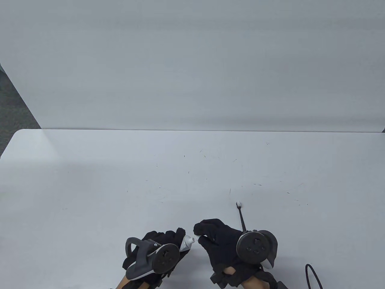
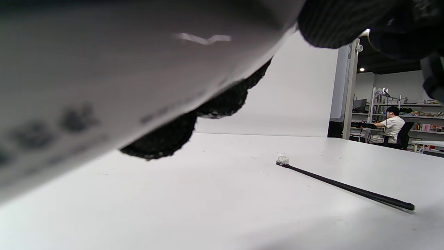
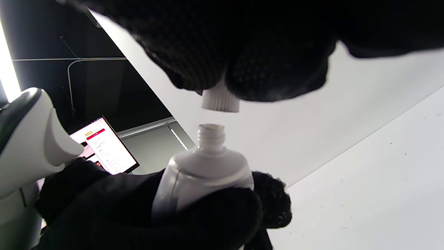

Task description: Squeeze toothpaste onto toothbrush

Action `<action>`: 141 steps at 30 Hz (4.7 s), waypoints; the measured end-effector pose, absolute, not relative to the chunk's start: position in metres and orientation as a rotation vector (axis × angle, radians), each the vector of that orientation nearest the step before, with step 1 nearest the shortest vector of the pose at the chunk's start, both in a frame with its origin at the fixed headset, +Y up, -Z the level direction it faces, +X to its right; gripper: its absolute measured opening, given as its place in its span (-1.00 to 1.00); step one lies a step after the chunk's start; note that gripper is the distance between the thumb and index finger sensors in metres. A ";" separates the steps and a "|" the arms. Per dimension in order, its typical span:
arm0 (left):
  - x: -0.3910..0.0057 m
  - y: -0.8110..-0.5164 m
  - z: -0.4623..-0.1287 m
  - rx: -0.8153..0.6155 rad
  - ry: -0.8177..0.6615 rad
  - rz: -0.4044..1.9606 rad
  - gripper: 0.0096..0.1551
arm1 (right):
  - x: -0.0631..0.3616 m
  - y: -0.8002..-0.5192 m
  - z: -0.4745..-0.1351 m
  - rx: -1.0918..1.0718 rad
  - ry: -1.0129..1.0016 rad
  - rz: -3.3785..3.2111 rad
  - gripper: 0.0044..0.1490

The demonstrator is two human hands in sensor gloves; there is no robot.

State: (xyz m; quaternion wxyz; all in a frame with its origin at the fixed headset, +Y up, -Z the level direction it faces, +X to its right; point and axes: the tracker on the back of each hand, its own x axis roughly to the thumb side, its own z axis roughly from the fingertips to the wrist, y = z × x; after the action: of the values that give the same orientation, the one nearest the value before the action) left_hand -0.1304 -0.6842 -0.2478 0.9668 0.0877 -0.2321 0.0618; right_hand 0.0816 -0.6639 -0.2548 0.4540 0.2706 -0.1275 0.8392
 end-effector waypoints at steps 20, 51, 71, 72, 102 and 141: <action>-0.128 -0.686 -0.246 0.187 -0.479 0.122 -0.07 | 0.077 -0.674 -0.254 0.646 -0.246 2.007 -0.51; -0.128 -0.686 -0.247 0.192 -0.470 0.092 -0.07 | 0.070 -0.686 -0.255 0.560 -0.107 2.081 -0.44; -0.125 -0.687 -0.246 0.185 -0.478 0.073 -0.07 | 0.072 -0.688 -0.255 0.567 -0.022 2.079 -0.33; -0.125 -0.687 -0.246 0.185 -0.478 0.073 -0.07 | 0.071 -0.688 -0.255 0.568 -0.032 2.078 -0.37; -0.119 -0.692 -0.246 0.166 -0.496 0.033 -0.07 | 0.075 -0.694 -0.258 0.494 -0.013 2.091 -0.47; -0.117 -0.696 -0.247 0.167 -0.491 0.008 -0.07 | 0.071 -0.701 -0.259 0.444 -0.007 2.174 -0.45</action>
State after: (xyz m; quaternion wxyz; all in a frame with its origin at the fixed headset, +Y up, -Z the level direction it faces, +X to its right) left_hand -0.1172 -0.6956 -0.2469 0.9665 0.0827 -0.2429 0.0038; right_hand 0.0711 -0.7014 -0.2594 0.4453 0.1790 -0.0028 0.8773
